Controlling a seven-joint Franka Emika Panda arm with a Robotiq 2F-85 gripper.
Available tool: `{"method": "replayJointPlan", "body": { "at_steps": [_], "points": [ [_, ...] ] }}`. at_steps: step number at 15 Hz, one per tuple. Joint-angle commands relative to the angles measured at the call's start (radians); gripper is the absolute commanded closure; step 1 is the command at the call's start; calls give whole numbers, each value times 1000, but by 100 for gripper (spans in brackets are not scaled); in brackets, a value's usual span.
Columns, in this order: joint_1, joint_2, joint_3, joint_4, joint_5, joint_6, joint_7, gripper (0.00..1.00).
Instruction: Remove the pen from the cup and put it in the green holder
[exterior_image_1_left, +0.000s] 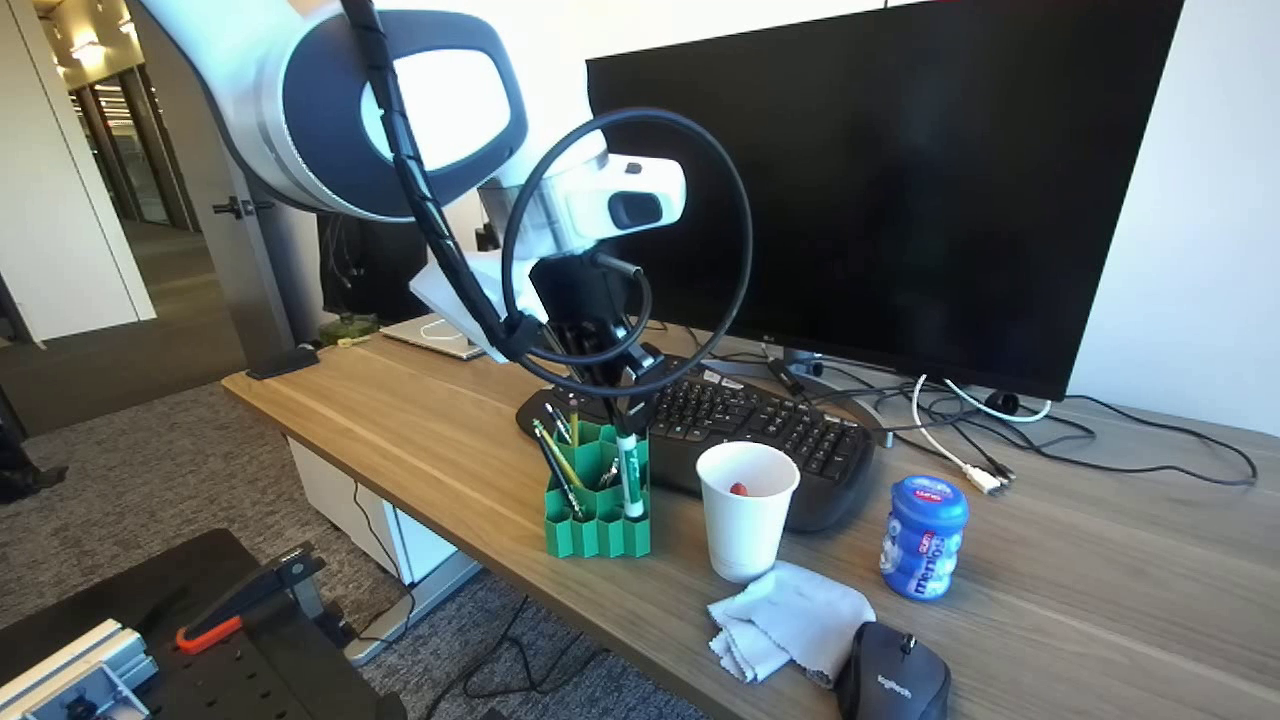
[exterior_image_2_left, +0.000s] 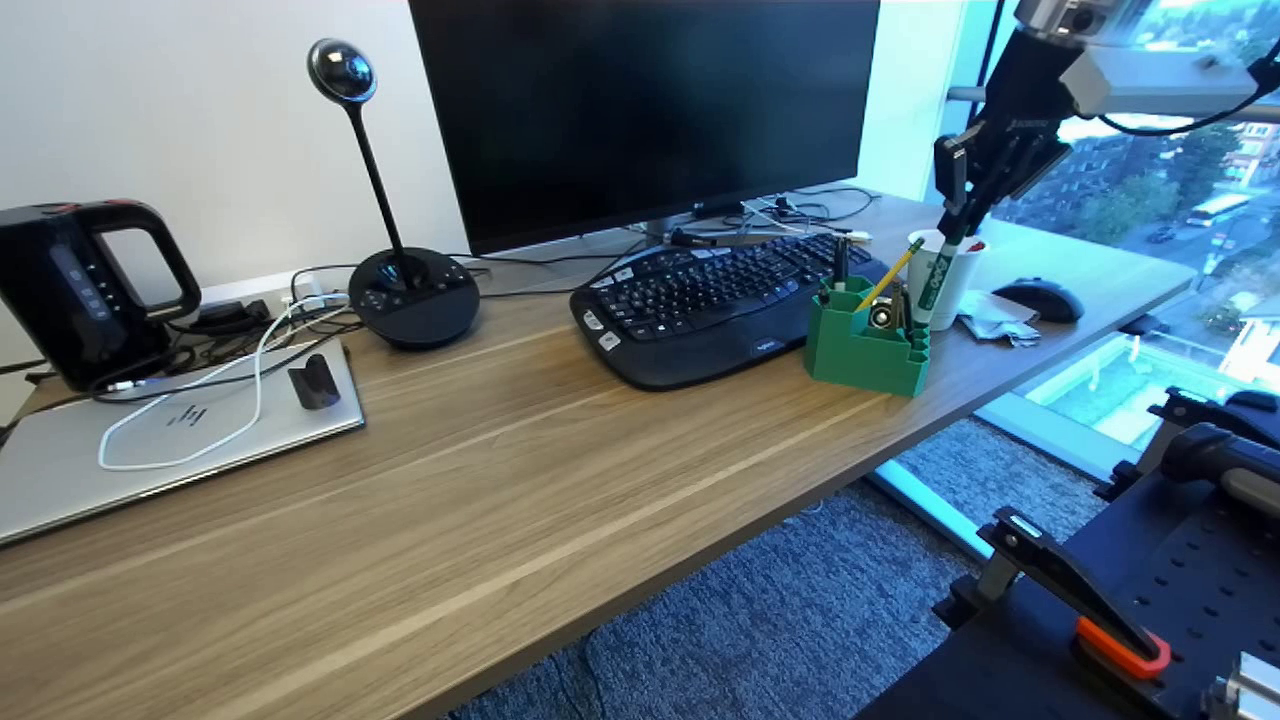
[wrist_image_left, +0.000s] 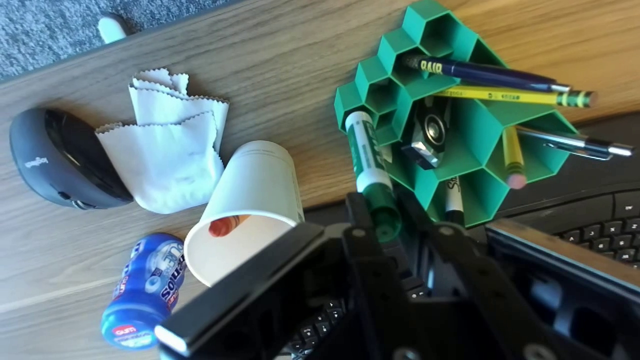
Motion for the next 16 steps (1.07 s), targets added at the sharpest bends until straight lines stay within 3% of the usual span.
{"method": "replayJointPlan", "body": {
  "at_steps": [1, 16],
  "points": [
    [-5, -13, -4, -1, 1, -20, -12, 95],
    [-3, -9, -15, -8, -8, -23, -8, 95]
  ]
}}
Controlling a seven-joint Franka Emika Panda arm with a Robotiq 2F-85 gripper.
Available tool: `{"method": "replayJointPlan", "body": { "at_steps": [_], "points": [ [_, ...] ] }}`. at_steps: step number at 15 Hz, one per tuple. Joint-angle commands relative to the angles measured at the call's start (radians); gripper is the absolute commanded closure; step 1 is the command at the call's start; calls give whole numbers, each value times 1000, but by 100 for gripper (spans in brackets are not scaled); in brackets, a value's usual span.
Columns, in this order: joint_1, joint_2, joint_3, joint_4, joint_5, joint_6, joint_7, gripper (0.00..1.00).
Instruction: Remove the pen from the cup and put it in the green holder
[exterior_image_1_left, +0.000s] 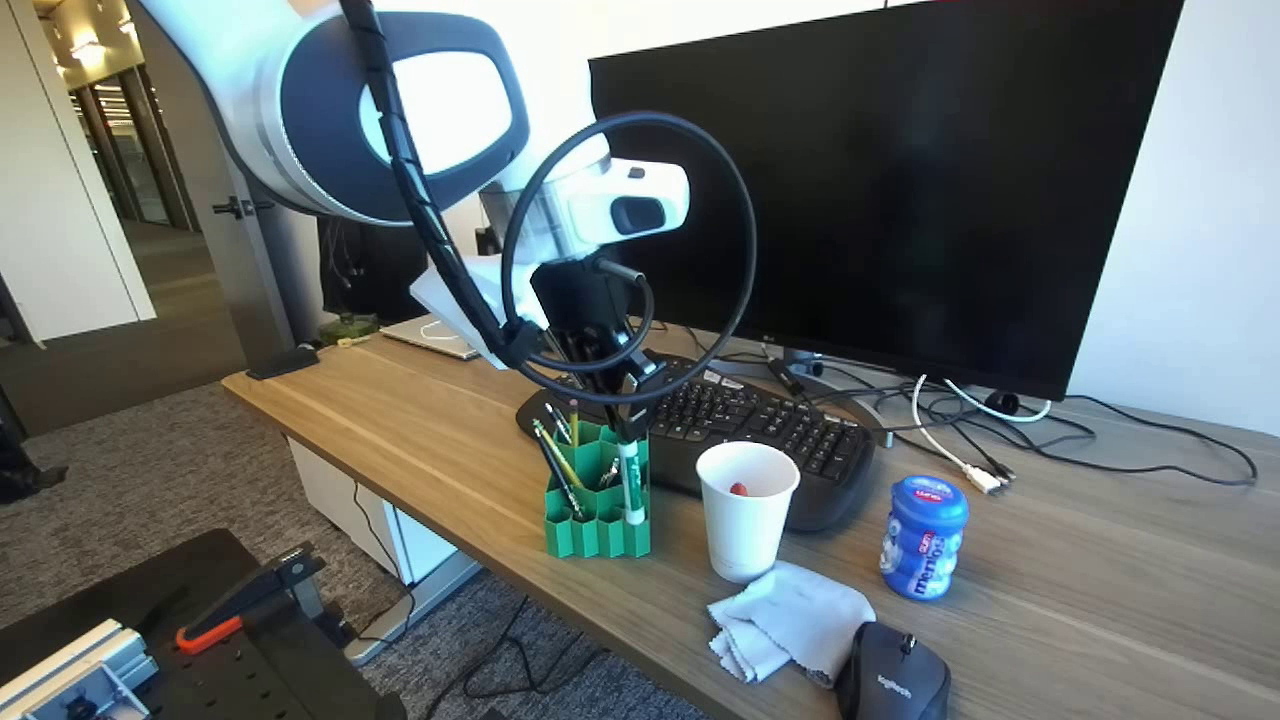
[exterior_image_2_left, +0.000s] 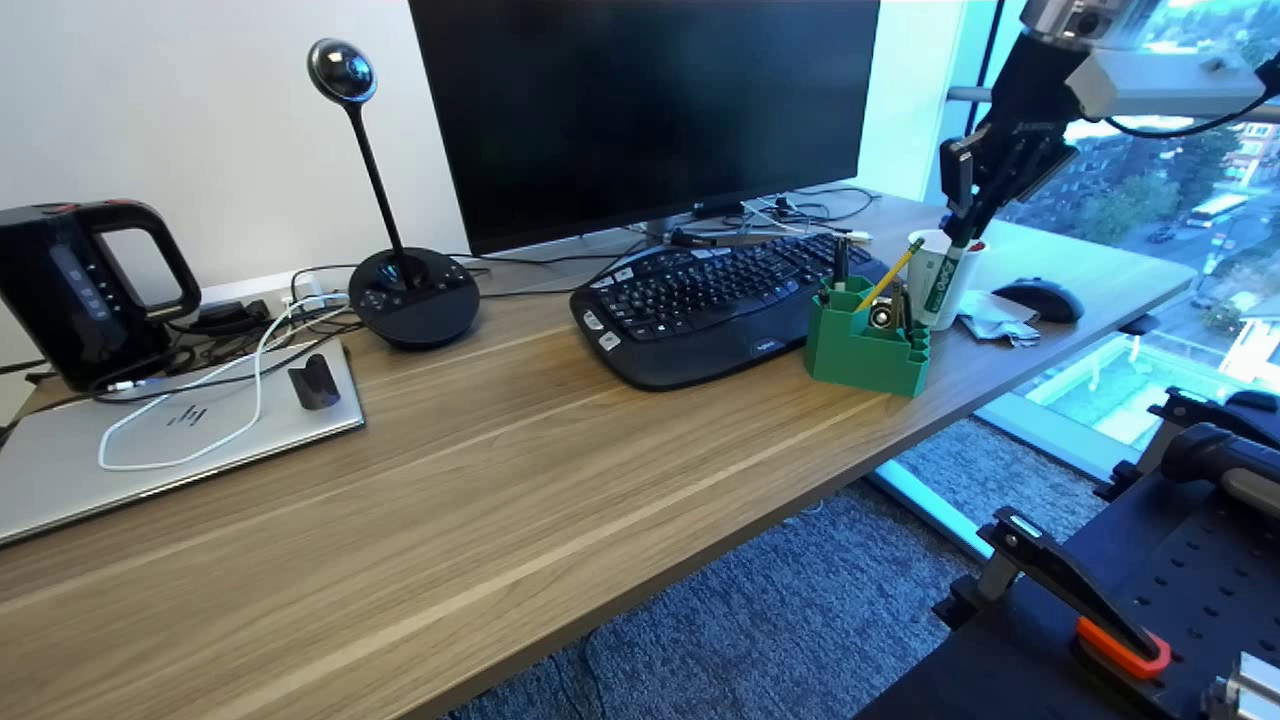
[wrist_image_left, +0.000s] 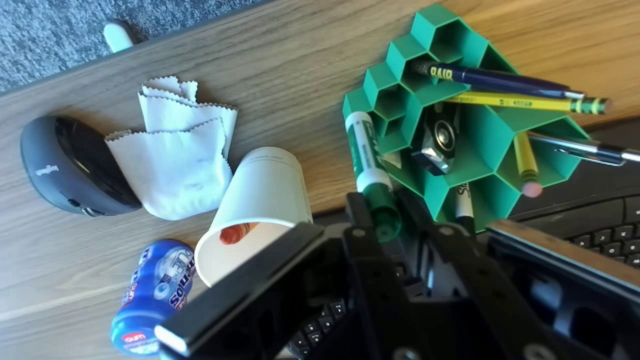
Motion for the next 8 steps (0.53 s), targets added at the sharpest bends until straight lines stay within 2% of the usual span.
{"method": "replayJointPlan", "body": {
  "at_steps": [1, 8],
  "points": [
    [-2, -8, -8, -4, -11, -20, -6, 95],
    [-1, -8, -3, -5, -2, -16, -6, 95]
  ]
}}
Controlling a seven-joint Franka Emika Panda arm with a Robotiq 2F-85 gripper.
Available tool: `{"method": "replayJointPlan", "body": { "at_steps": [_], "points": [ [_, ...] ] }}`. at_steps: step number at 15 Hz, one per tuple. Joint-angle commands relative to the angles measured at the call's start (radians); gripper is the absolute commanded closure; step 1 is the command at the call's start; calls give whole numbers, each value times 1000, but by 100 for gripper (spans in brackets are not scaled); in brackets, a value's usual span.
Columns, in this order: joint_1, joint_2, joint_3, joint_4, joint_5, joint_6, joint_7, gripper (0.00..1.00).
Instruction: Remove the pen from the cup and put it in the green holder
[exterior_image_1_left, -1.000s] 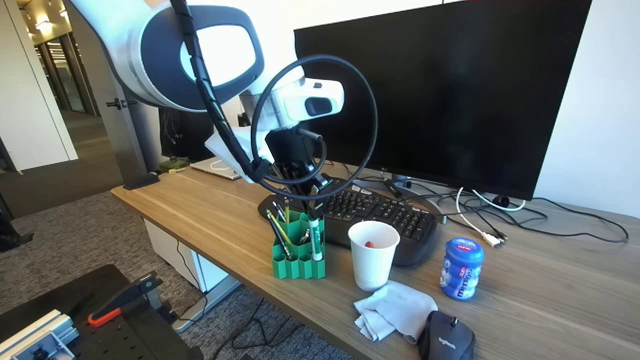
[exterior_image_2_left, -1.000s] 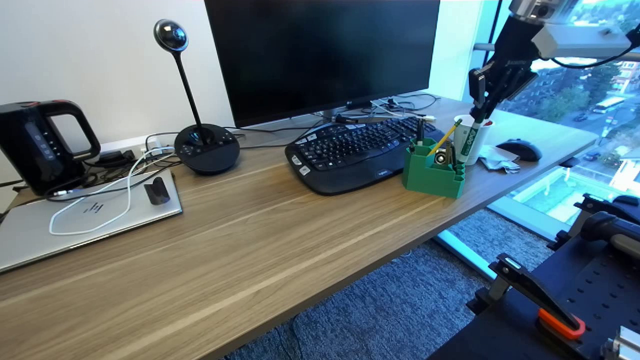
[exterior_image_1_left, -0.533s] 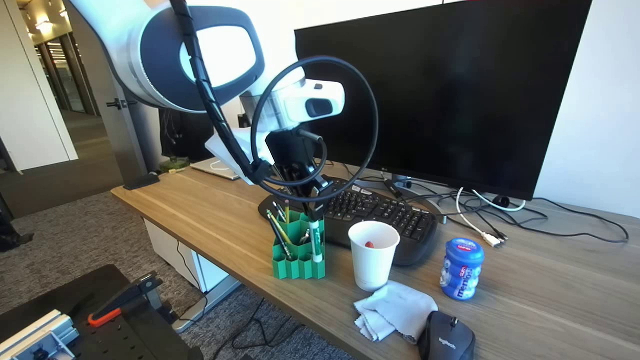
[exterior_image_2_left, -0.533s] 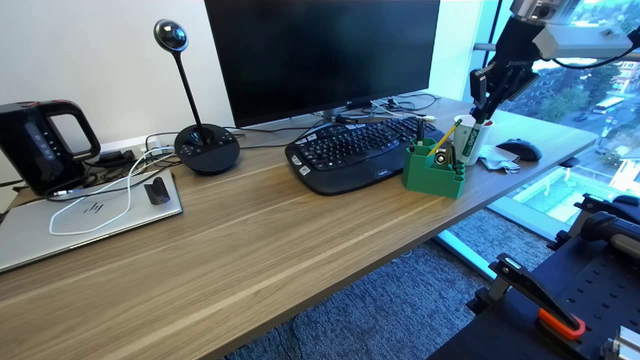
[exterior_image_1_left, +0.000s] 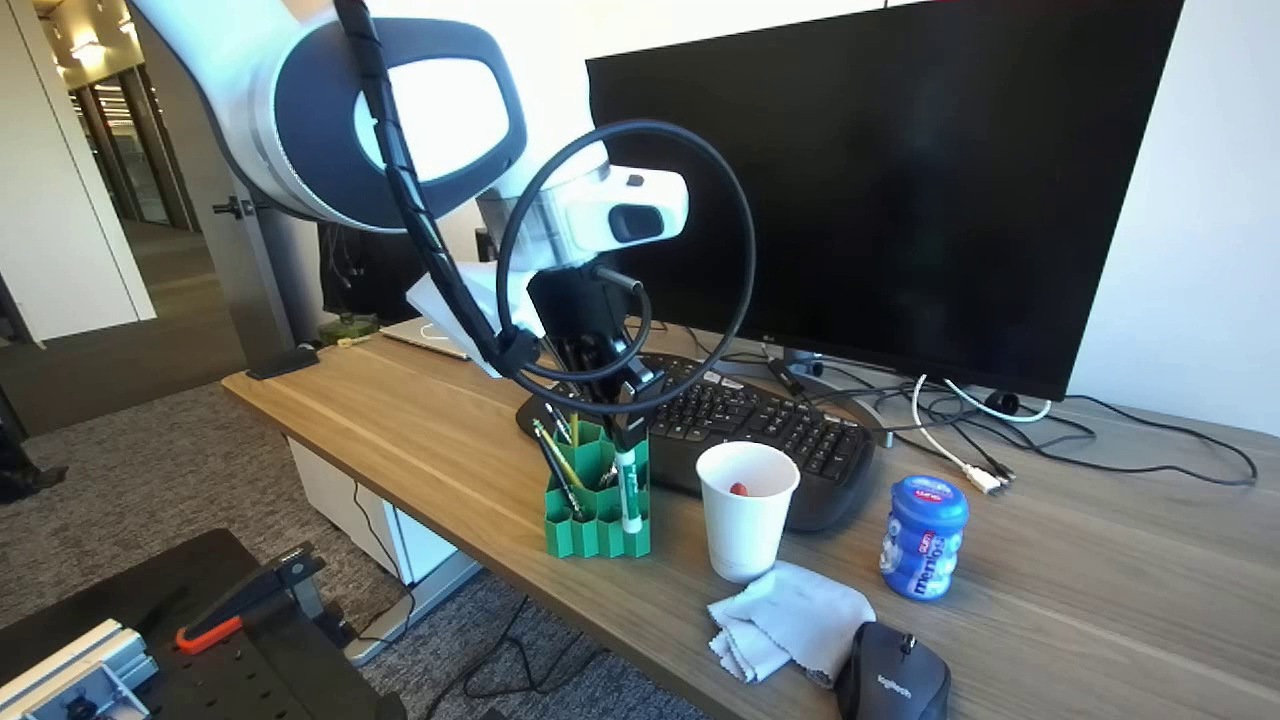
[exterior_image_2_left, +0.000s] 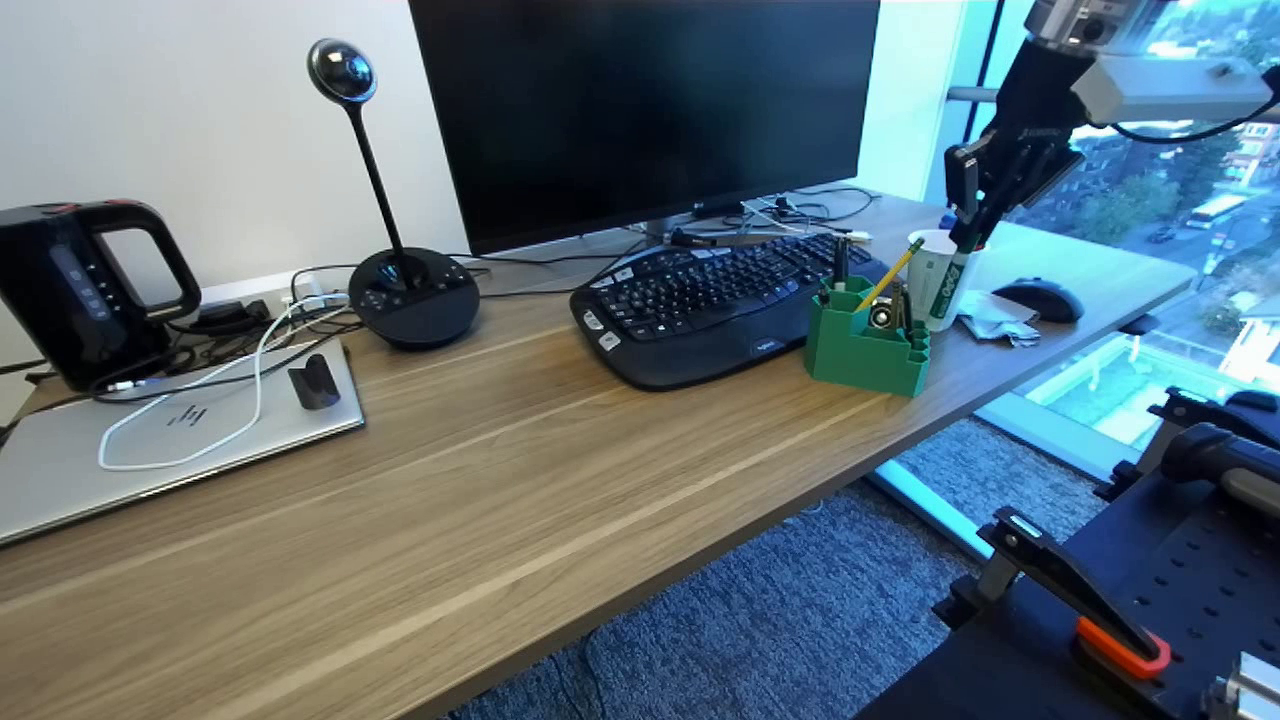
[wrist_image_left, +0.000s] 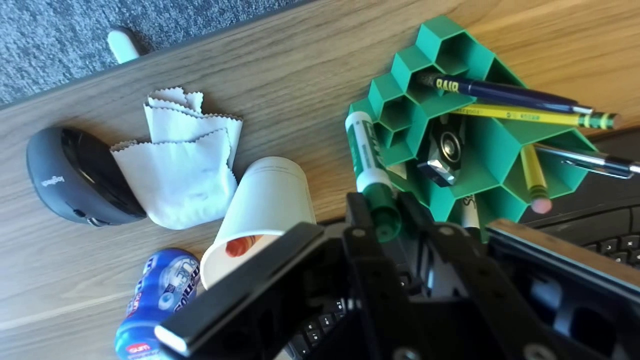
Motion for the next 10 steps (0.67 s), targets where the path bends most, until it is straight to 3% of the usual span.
{"method": "replayJointPlan", "body": {
  "at_steps": [1, 10],
  "points": [
    [-2, -9, 3, 6, 3, -16, -8, 95],
    [-6, -2, 29, 19, 36, -3, -15, 95]
  ]
}}
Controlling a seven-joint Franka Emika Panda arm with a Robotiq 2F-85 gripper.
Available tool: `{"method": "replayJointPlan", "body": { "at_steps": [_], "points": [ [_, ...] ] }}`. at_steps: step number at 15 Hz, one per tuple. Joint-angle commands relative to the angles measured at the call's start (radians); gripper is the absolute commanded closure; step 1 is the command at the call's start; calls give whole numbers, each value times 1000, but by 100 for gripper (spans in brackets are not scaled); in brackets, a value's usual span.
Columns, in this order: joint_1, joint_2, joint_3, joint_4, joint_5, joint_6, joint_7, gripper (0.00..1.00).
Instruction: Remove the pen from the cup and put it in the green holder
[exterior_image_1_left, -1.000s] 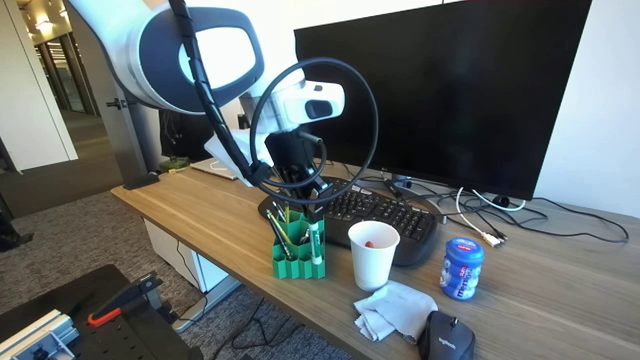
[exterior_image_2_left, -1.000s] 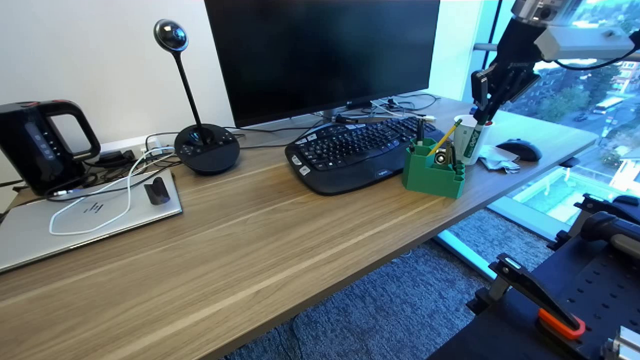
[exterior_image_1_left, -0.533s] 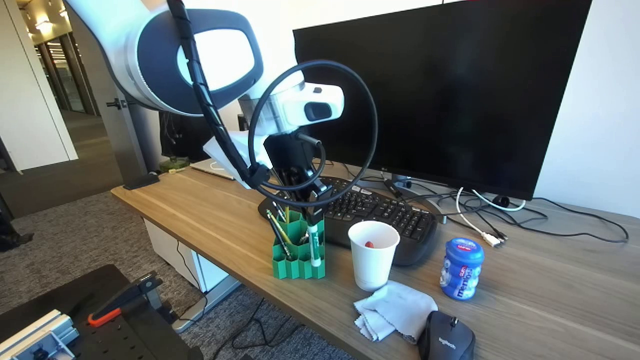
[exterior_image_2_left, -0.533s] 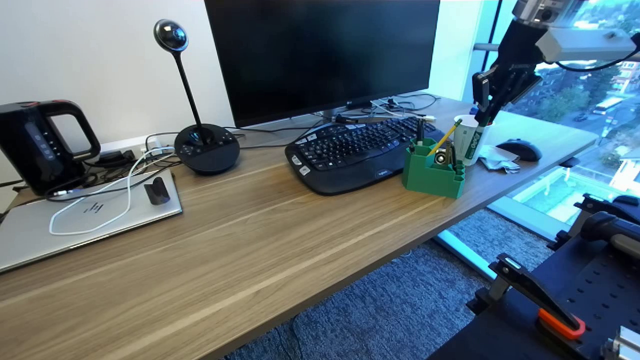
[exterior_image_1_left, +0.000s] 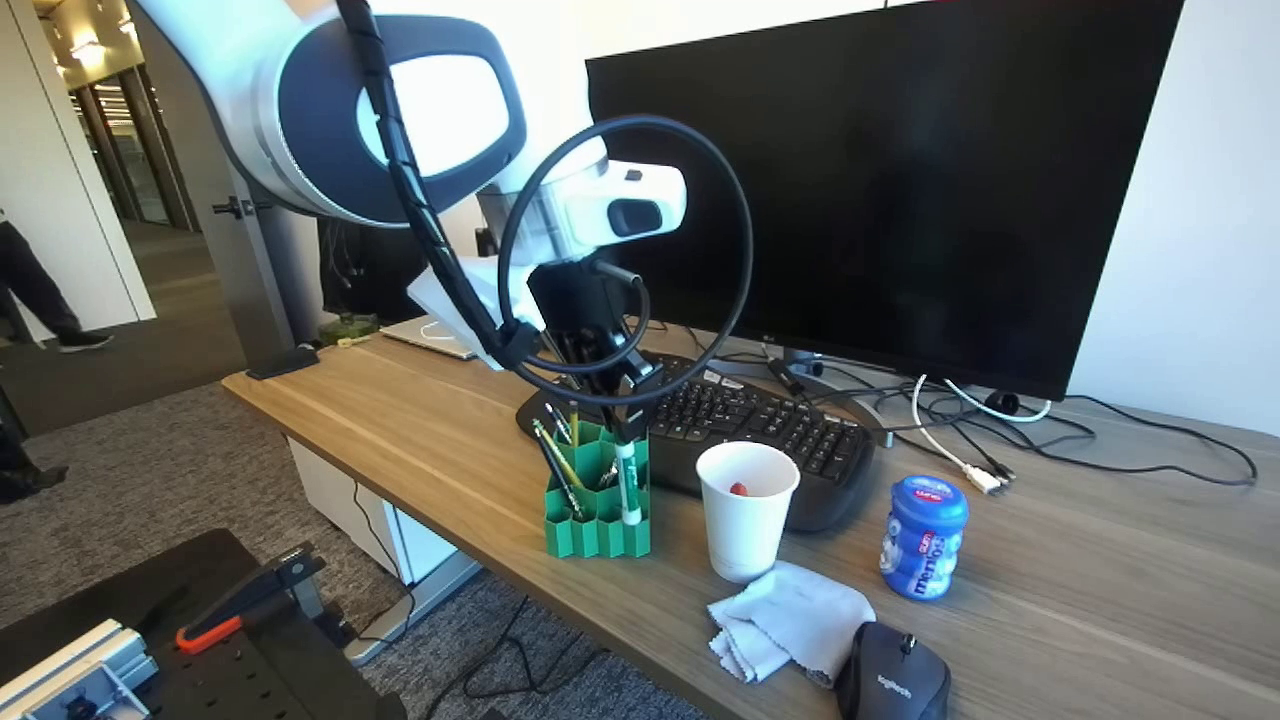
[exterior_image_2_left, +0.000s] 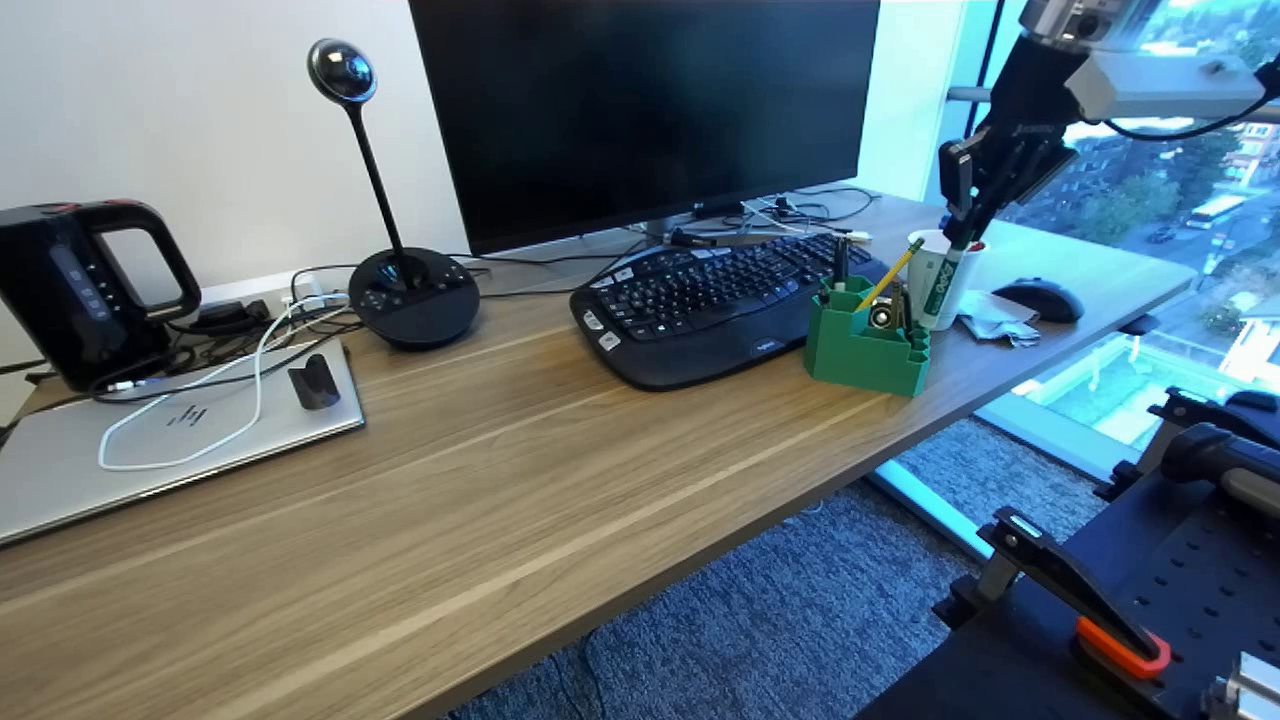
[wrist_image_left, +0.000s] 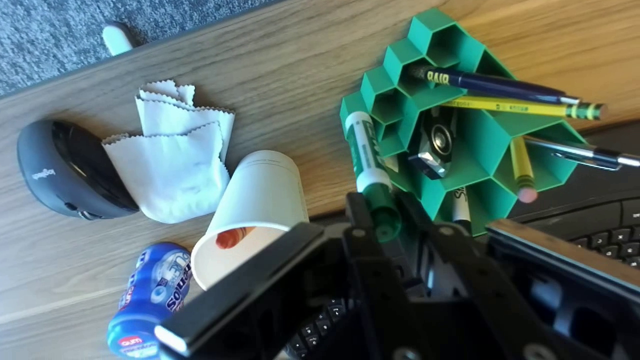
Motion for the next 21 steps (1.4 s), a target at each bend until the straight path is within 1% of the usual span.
{"method": "replayJointPlan", "body": {
  "at_steps": [1, 9, 21],
  "points": [
    [-7, -1, 26, 13, 37, -1, -17, 95],
    [-7, 4, 29, 21, 39, 4, -18, 95],
    [-1, 6, 7, 26, 10, 13, -6, 95]
  ]
}}
